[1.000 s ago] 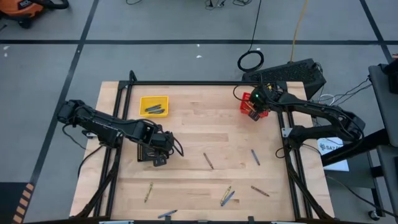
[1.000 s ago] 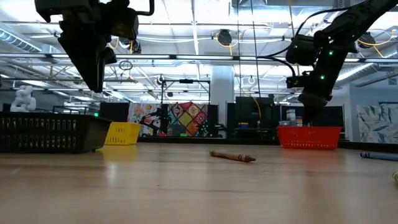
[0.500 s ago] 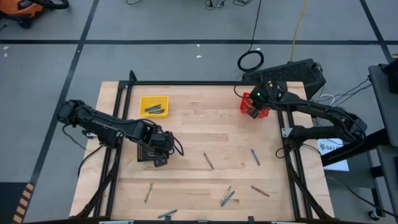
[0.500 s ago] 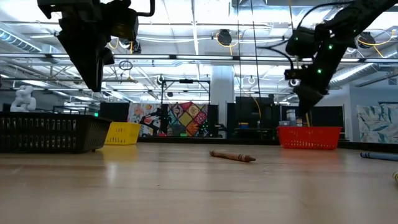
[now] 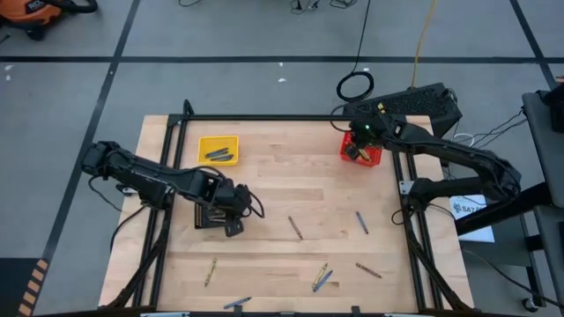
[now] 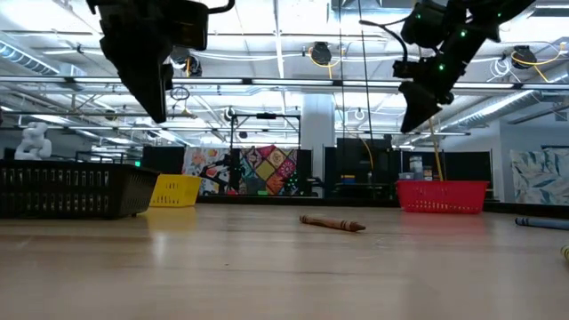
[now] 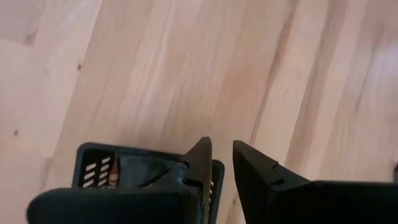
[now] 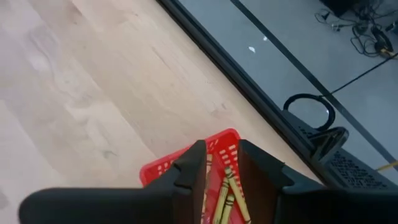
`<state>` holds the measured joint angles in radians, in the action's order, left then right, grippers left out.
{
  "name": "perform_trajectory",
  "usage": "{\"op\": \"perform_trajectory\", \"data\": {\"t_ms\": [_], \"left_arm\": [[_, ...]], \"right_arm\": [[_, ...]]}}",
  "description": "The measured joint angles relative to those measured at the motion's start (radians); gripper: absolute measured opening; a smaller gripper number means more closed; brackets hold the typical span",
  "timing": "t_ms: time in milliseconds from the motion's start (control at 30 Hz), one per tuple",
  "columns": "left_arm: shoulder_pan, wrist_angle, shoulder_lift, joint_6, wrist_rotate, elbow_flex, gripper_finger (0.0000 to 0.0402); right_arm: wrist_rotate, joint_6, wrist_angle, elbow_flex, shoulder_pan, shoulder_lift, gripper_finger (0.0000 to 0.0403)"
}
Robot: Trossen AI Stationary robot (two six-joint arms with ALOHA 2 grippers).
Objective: Sort crayons
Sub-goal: Put the brown crayon into the black bin
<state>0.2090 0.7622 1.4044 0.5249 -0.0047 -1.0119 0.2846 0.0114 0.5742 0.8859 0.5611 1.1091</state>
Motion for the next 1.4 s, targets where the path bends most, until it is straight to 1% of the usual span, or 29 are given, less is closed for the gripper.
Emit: {"op": "perform_trajectory", "data": {"t_ms": [167,267,300,467,567,800,900,1033,1200,1300,1400], "left_arm": [[-0.014,0.01,0.015,0.045,0.0,0.0,0.0063],[0.004,0.006,0.016,0.054,0.027,0.0,0.0063],[0.015,0.008,0.017,0.078,0.035,0.0,0.0063],[0.1,0.01,0.017,0.259,0.054,0.0,0.0063],[0.153,0.01,0.017,0.337,0.056,0.0,0.0063],[0.286,0.008,0.032,0.604,0.031,0.0,0.0063],[0.348,0.004,0.049,0.687,0.031,0.0,0.0063],[0.387,0.002,0.082,0.701,0.023,0.0,0.0063],[0.361,-0.006,0.135,0.686,0.022,0.0,0.0063],[0.322,-0.04,0.174,0.625,0.036,-0.001,0.0063],[0.292,-0.074,0.224,0.534,0.069,-0.028,0.0063]], "right_arm": [[0.0,0.0,0.016,0.037,-0.026,0.0,0.0092],[-0.001,0.0,0.017,0.049,-0.028,0.0,0.0095],[-0.001,0.0,0.017,0.053,-0.028,0.0,0.0095],[0.0,0.001,0.014,0.056,-0.026,0.0,0.0096],[0.0,0.005,0.014,0.056,-0.026,0.0,0.0096],[0.0,-0.011,0.039,0.056,-0.026,0.0,0.0096],[0.001,-0.011,0.06,0.055,-0.026,0.0,0.0096],[0.001,-0.011,0.058,0.055,-0.026,0.0,0.0096],[0.001,-0.008,0.045,0.055,-0.026,0.0,0.0096],[0.001,-0.002,0.022,0.055,-0.026,0.0,0.0096],[0.002,0.0,0.002,0.055,-0.026,0.0,0.0096]]}}
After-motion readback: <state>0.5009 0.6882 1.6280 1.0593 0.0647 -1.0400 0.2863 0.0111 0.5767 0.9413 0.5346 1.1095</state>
